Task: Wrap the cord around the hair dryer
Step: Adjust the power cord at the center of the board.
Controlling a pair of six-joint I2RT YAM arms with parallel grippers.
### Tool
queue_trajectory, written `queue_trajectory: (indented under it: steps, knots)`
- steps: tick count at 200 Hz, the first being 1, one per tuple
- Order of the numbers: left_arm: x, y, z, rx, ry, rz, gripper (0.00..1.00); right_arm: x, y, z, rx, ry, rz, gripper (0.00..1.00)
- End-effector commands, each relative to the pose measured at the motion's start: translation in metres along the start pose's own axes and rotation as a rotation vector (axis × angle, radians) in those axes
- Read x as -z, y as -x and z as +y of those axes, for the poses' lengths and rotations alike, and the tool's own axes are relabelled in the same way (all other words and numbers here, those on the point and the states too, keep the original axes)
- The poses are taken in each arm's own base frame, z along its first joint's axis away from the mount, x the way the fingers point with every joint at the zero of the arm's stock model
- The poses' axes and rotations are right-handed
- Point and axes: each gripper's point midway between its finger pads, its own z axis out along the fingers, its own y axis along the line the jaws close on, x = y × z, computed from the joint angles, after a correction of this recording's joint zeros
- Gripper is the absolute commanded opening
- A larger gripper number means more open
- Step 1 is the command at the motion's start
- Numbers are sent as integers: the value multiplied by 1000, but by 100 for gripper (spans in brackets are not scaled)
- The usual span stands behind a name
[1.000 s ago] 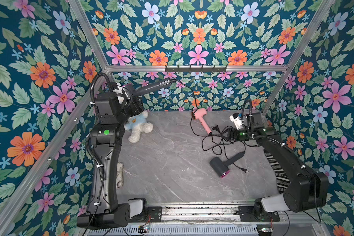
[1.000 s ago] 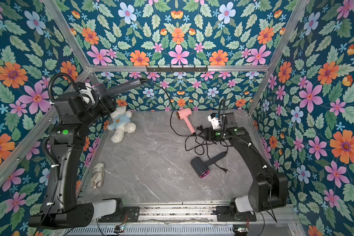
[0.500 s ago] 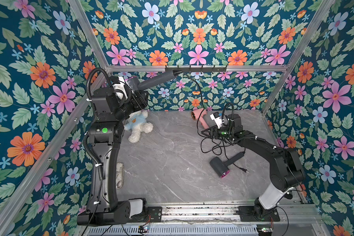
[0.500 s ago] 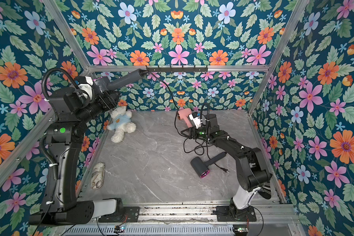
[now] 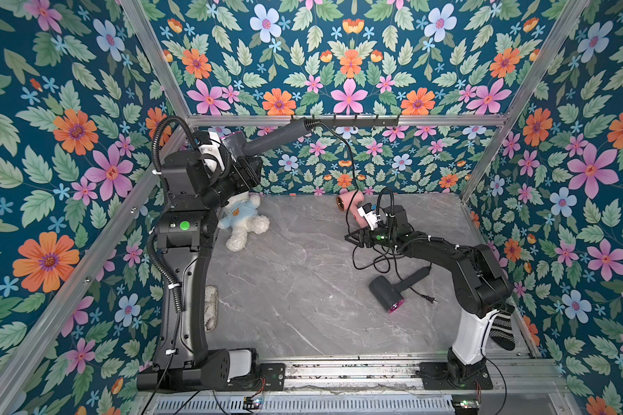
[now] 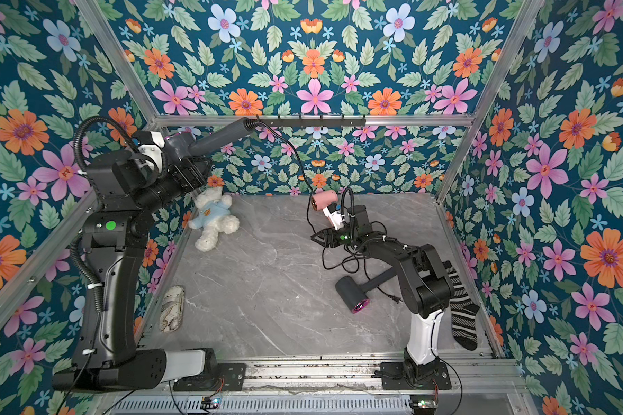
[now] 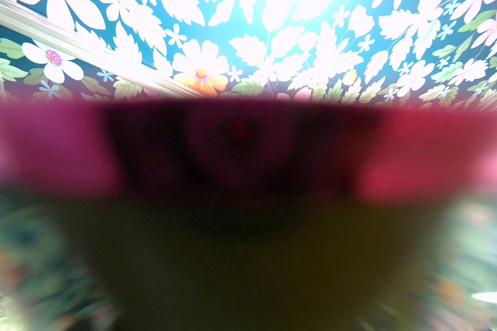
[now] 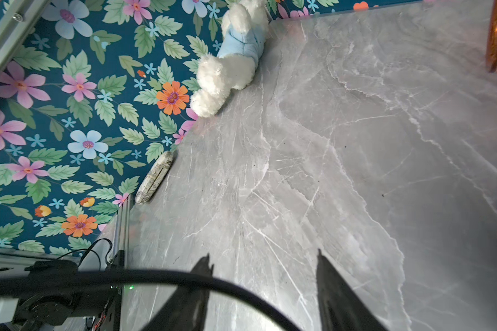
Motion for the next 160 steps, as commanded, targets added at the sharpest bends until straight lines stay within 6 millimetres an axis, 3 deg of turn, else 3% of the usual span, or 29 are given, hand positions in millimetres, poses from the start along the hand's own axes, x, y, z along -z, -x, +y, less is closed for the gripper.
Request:
queue_trajectory:
  steps: [1,21,41,68,93,98,122,160]
  knots:
    - [3,13,-9,-9,-32,-50,0,1,4,-7,16,-50,-8,15]
    - [0,9,-1,-18,-1,-42,0,12,9,-4,35,-116,21,6]
    - [-6,-2,18,-31,65,-27,0,37,24,1,88,-239,64,0]
    - [-16,-23,47,-37,152,-7,0,94,55,13,172,-483,145,0]
    - [-21,-34,68,-31,219,-20,0,155,88,37,247,-687,177,0]
    - [-22,-35,72,-28,229,-25,0,174,100,56,279,-709,143,0]
    - [-24,-35,83,-6,263,-73,0,220,131,116,377,-728,57,0]
    - [-28,-35,91,9,283,-98,0,275,184,243,490,-465,-209,0]
